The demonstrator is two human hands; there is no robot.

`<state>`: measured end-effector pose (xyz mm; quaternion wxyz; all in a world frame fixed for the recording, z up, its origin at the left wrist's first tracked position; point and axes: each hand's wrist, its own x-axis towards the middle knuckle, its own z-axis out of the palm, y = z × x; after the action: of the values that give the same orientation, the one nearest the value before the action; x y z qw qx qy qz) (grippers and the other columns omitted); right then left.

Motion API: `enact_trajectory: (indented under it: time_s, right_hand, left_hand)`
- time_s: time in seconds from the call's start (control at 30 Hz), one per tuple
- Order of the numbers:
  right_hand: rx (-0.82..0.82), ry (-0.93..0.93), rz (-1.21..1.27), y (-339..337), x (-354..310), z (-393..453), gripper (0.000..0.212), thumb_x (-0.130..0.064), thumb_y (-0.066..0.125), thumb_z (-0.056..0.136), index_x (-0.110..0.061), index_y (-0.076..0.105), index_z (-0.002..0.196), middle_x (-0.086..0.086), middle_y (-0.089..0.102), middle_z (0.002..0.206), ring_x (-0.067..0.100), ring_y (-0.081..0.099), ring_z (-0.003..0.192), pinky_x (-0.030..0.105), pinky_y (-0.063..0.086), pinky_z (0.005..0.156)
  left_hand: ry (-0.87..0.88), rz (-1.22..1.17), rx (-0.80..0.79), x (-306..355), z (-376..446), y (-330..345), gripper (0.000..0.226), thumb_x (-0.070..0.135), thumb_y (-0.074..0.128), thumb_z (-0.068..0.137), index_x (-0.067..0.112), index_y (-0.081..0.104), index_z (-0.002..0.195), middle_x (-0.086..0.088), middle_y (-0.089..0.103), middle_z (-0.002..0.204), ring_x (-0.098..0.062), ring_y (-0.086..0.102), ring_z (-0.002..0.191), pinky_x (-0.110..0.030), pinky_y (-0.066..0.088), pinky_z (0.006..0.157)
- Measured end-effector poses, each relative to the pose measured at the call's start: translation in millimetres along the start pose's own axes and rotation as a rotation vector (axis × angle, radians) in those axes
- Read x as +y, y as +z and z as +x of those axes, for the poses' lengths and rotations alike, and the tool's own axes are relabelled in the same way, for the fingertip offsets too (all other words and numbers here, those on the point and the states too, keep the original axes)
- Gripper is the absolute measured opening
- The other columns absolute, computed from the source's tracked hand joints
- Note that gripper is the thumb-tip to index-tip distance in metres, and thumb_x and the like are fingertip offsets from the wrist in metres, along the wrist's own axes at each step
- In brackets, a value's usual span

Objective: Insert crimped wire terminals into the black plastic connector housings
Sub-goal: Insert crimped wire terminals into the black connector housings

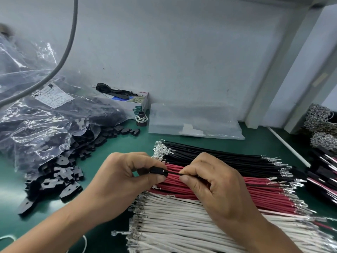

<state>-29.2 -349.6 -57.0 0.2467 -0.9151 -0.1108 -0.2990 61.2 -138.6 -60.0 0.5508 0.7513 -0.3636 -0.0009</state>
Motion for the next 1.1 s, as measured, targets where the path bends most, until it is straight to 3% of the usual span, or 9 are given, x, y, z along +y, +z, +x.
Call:
enact_trajectory:
  time_s: [0.33, 0.53, 0.73, 0.87, 0.97, 1.03, 1.1]
  right_hand:
    - [0.018, -0.021, -0.009, 3.6, -0.6, 0.8, 0.023, -0.035, 0.059, 0.097, -0.02, 0.072, 0.086, -0.014, 0.057, 0.084, 0.009, 0.059, 0.077, 0.031, 0.051, 0.066]
    - [0.033, -0.028, 0.007, 7.2, -1.2, -0.5, 0.021, -0.031, 0.06, 0.096, -0.018, 0.072, 0.084, -0.013, 0.056, 0.083, 0.008, 0.056, 0.075, 0.028, 0.049, 0.065]
    - [0.039, -0.038, -0.053, -0.5, 3.1, 1.5, 0.022, -0.038, 0.06, 0.096, -0.023, 0.073, 0.087, -0.015, 0.059, 0.084, 0.009, 0.059, 0.078, 0.033, 0.051, 0.064]
    - [0.121, -0.048, -0.221, -15.4, 5.9, 3.9, 0.013, -0.035, 0.071, 0.087, -0.027, 0.073, 0.097, -0.017, 0.055, 0.094, 0.007, 0.056, 0.089, 0.025, 0.049, 0.07]
    - [-0.013, -0.089, -0.292, -8.7, 0.2, 1.0, 0.009, -0.035, 0.075, 0.084, -0.029, 0.073, 0.09, -0.017, 0.056, 0.089, 0.008, 0.052, 0.083, 0.027, 0.049, 0.064]
    - [-0.138, -0.057, -0.333, 3.2, -5.8, 1.2, 0.016, -0.039, 0.078, 0.082, -0.031, 0.074, 0.095, -0.017, 0.056, 0.088, 0.009, 0.052, 0.082, 0.03, 0.051, 0.065]
    - [-0.162, 0.0, -0.319, 10.4, -8.7, 3.1, 0.019, -0.039, 0.08, 0.08, -0.033, 0.073, 0.097, -0.018, 0.055, 0.088, 0.007, 0.052, 0.083, 0.028, 0.051, 0.068]
  left_hand:
    - [0.012, 0.093, -0.001, 6.6, -2.2, 4.0, 0.021, 0.016, 0.086, 0.078, 0.035, 0.083, 0.086, 0.012, 0.072, 0.074, -0.003, 0.062, 0.061, -0.007, 0.042, 0.057]
    - [0.004, 0.09, 0.008, 6.3, -2.6, 5.3, 0.021, 0.016, 0.086, 0.078, 0.035, 0.083, 0.085, 0.007, 0.072, 0.075, -0.01, 0.063, 0.062, -0.02, 0.048, 0.057]
    - [-0.019, 0.072, 0.007, 5.0, -3.6, 9.8, 0.016, 0.023, 0.084, 0.08, 0.038, 0.081, 0.087, 0.01, 0.071, 0.071, -0.003, 0.059, 0.058, -0.011, 0.042, 0.055]
    - [-0.035, 0.015, 0.117, 0.5, -3.0, 5.1, 0.023, 0.038, 0.077, 0.077, 0.043, 0.078, 0.099, 0.001, 0.072, 0.069, -0.011, 0.065, 0.056, -0.026, 0.055, 0.058]
    - [-0.069, -0.056, 0.219, -2.9, -1.5, -0.7, 0.027, 0.037, 0.078, 0.074, 0.043, 0.077, 0.1, -0.005, 0.073, 0.071, -0.018, 0.067, 0.056, -0.037, 0.058, 0.059]
    - [-0.079, -0.08, 0.235, -4.1, 0.0, -2.0, 0.026, 0.039, 0.079, 0.072, 0.041, 0.078, 0.099, -0.005, 0.074, 0.07, -0.019, 0.068, 0.055, -0.04, 0.058, 0.058]
    - [-0.083, -0.08, 0.23, -4.8, 0.3, -2.5, 0.027, 0.04, 0.079, 0.071, 0.041, 0.078, 0.098, -0.004, 0.074, 0.07, -0.02, 0.069, 0.056, -0.039, 0.059, 0.058]
